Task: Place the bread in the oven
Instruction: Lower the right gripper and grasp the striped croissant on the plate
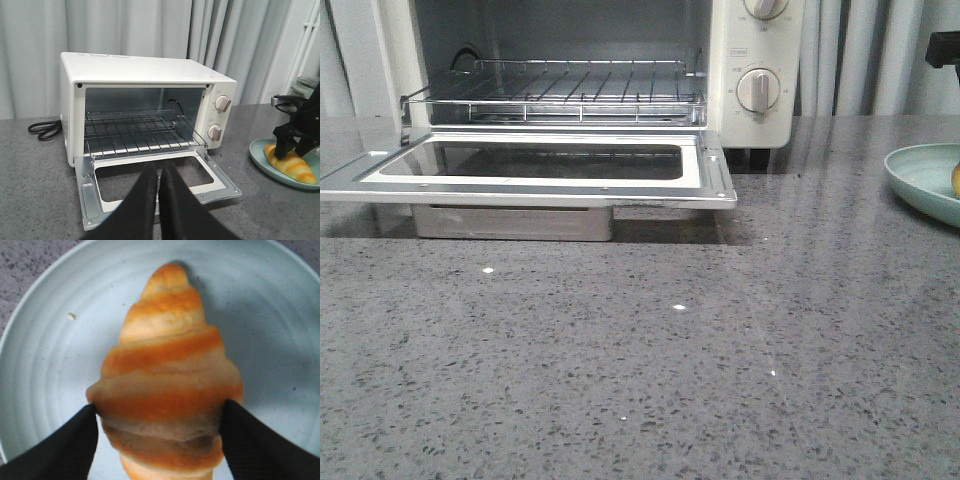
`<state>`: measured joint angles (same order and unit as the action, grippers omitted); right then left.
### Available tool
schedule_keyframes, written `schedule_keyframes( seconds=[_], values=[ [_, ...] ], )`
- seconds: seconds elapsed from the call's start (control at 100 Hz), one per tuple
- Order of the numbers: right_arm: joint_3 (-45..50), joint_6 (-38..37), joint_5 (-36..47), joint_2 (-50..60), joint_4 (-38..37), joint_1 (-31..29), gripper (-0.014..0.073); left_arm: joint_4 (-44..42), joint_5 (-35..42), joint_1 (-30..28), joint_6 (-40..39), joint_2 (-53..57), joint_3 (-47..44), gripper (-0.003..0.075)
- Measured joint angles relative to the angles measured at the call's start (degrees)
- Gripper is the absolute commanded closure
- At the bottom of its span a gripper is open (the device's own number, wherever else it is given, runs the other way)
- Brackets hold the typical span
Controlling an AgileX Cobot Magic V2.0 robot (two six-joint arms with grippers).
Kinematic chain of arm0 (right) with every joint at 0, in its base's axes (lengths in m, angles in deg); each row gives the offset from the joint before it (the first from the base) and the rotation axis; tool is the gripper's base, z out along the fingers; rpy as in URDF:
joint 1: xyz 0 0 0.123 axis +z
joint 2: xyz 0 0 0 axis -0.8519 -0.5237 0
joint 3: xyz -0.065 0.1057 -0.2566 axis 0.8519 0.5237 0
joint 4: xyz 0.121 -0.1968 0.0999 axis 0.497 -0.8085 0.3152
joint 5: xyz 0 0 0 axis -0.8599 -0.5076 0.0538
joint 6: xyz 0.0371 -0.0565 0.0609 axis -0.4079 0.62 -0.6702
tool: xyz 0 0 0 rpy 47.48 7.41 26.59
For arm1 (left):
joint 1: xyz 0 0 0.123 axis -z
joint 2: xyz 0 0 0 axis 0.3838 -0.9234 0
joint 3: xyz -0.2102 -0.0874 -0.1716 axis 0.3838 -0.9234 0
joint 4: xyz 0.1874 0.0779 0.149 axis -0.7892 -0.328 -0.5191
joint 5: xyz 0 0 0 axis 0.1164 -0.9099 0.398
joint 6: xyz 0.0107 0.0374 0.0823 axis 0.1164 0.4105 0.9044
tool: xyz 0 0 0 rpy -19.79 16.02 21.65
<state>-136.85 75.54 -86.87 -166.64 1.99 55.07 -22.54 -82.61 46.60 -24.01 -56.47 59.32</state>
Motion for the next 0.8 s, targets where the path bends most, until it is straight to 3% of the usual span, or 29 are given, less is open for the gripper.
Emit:
schedule_keyframes(
  seconds=[0.06,0.13,0.28,0.8],
  values=[
    [-0.04,0.0,0.0,-0.14,0.0,0.0,0.0197,0.0,0.0,0.0,0.0,0.0,0.0,0.0742],
    [-0.23,0.0,0.0,-0.27,-0.13,0.0,0.0319,0.0,0.0,0.0,0.0,0.0,0.0,0.0742],
    [-0.17,0.0,0.0,-0.39,-0.26,0.0,0.0669,0.0,0.0,0.0,0.0,0.0,0.0,0.0742],
    [-7.22,1.98,-7.04,3.1,-0.3,2.78,0.0662,-3.51,-4.95,0.0,0.0,0.1,8.33,0.0742]
  ],
)
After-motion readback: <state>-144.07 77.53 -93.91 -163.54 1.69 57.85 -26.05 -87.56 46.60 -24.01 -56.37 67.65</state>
